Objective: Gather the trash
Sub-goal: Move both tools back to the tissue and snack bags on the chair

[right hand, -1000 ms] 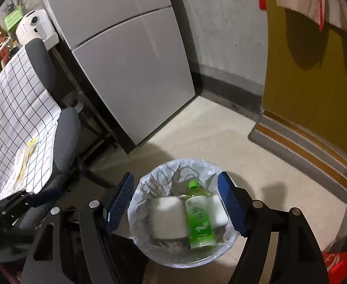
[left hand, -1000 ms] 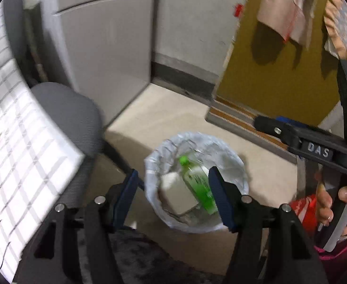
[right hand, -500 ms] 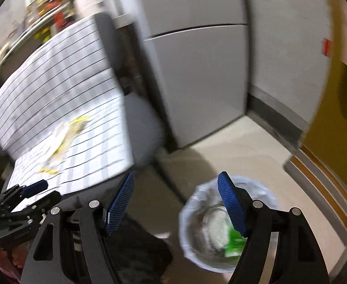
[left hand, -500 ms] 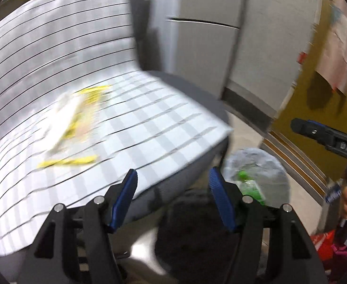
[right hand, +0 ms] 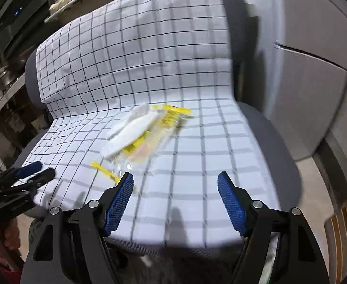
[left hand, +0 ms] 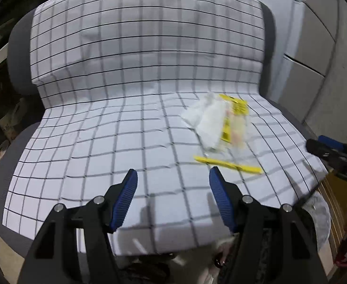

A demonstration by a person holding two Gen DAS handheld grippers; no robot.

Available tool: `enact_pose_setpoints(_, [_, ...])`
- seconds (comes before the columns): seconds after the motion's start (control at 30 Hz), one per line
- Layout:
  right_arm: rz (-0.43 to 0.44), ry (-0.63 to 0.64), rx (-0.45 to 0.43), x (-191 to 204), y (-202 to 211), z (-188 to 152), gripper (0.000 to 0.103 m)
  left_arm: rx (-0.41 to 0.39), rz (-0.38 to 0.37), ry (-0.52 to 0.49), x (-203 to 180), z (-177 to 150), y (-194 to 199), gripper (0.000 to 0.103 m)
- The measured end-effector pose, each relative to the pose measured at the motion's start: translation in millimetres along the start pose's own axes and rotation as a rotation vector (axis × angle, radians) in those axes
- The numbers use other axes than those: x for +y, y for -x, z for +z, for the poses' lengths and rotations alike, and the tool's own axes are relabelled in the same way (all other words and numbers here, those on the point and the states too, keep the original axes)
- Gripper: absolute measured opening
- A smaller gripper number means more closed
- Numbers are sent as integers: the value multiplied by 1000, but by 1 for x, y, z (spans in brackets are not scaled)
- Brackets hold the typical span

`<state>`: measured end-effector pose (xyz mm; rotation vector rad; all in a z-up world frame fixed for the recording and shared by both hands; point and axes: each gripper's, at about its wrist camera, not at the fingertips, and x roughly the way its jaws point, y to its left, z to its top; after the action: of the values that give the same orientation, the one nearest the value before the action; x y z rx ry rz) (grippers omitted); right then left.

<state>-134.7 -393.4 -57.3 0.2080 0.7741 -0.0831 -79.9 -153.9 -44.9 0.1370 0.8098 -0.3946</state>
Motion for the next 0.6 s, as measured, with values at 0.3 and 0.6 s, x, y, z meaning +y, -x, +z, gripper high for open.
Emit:
enact_pose_setpoints(0.3, [99, -37, 133, 13, -77, 0, 39, 39, 19, 5, 12, 7, -36, 61])
enact_pose_setpoints(0.6, [99, -65, 149, 24, -108, 3, 42, 70, -10, 25, 12, -2, -46, 61])
